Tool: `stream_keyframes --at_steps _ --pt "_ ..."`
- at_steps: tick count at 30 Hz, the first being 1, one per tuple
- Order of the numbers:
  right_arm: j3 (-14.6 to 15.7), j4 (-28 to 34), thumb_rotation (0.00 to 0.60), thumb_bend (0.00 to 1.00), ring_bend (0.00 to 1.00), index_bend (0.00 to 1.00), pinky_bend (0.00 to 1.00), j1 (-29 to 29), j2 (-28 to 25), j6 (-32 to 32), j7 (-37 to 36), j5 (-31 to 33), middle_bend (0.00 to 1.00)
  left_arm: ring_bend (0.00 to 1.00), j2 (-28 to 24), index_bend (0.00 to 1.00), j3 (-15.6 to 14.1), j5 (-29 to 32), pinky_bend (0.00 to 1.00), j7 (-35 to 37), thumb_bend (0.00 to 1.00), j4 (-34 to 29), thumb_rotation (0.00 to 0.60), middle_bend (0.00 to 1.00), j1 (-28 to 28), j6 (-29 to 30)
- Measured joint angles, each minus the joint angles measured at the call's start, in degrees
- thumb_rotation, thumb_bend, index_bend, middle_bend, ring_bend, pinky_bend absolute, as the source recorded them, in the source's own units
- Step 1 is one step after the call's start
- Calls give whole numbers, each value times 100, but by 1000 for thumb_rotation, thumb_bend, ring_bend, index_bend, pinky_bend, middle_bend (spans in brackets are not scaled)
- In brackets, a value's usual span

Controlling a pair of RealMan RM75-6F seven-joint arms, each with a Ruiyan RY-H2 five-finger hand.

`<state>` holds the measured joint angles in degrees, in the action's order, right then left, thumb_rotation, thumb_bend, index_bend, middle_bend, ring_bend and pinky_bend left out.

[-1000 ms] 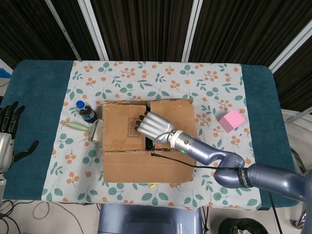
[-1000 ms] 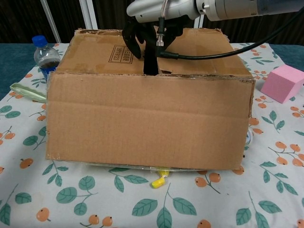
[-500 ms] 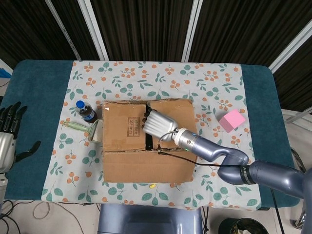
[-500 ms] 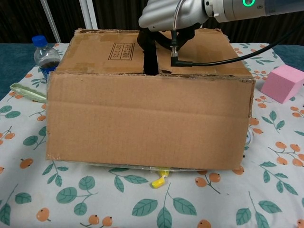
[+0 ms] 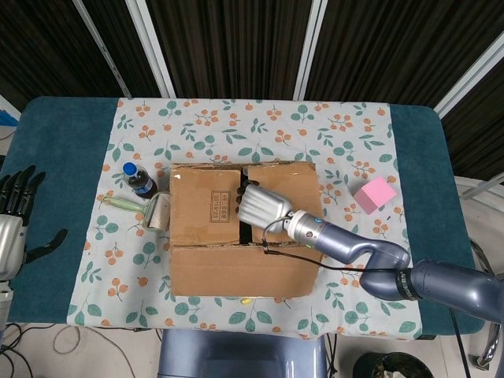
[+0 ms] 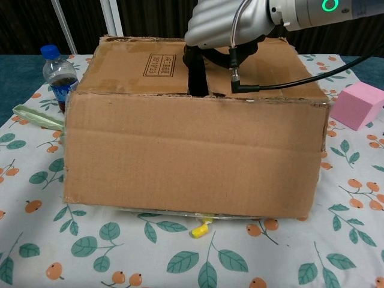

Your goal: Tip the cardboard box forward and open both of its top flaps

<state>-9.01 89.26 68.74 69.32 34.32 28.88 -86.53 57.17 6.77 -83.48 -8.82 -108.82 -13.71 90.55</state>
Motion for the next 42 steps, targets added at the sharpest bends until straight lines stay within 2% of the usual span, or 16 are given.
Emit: stream_keyframes --at_steps 13,24,42 --pt "-26 123 600 1000 335 507 402 112 -356 -56 174 -82 432 0 -14 0 45 -31 49 -6 192 -37 600 0 41 -64" --pt "-105 547 600 1000 335 507 401 156 -844 -89 433 -44 430 0 -21 0 75 -116 49 -18 192 -83 600 0 79 -73" --pt "-143 1144 600 1000 334 507 401 11 -1490 -65 1090 465 430 0 -56 0 105 -291 49 -30 192 -183 600 0 148 -37"
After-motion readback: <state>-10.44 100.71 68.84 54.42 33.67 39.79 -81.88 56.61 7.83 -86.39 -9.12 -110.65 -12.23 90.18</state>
